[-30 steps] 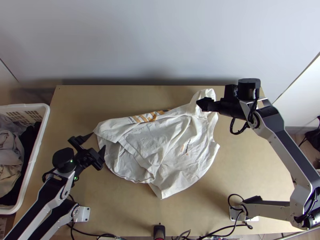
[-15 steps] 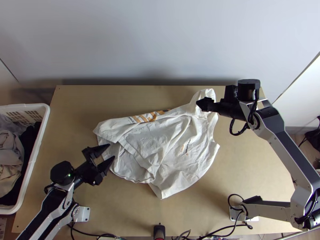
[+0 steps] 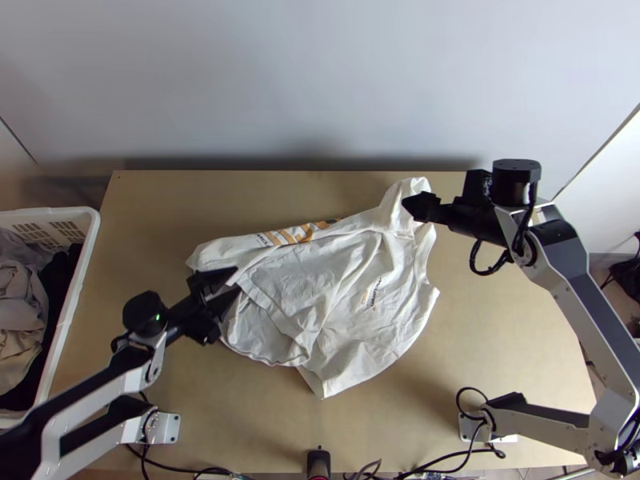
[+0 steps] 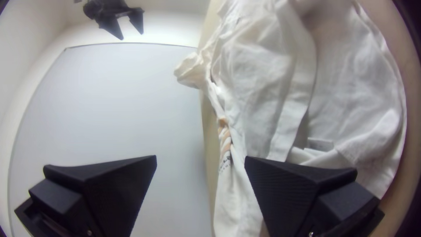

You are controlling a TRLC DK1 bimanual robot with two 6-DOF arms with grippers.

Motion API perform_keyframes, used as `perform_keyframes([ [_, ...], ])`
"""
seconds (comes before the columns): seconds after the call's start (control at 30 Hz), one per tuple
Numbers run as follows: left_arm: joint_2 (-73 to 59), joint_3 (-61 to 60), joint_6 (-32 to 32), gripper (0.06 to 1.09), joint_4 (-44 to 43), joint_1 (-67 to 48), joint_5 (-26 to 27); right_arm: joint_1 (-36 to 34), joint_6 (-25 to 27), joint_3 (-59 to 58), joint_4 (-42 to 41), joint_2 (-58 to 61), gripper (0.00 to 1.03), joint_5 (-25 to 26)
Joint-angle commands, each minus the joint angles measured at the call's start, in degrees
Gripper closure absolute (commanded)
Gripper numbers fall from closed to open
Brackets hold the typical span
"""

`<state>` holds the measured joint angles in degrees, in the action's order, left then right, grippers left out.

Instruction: Fold the t-shirt

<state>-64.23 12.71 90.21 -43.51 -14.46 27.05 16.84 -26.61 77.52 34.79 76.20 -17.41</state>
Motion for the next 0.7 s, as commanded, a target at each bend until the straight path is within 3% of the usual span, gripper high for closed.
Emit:
perform_keyframes([
  [0.0,-11.6,3.8,4.4,0.11,-4.0,4.1,0.7,-0.2,-0.4,0.0,0.7,-1.7,0.05,-0.3],
  [0.4,-12.0,1.5,5.3,0.11,-3.1,1.7,3.9,-0.4,-1.8,1.5,0.7,-1.7,0.05,-1.0],
  [0.67,-16.0,1.7,13.4,0.11,-2.7,3.3,4.1,-1.5,-2.0,1.4,1.7,-3.5,0.05,-2.0],
])
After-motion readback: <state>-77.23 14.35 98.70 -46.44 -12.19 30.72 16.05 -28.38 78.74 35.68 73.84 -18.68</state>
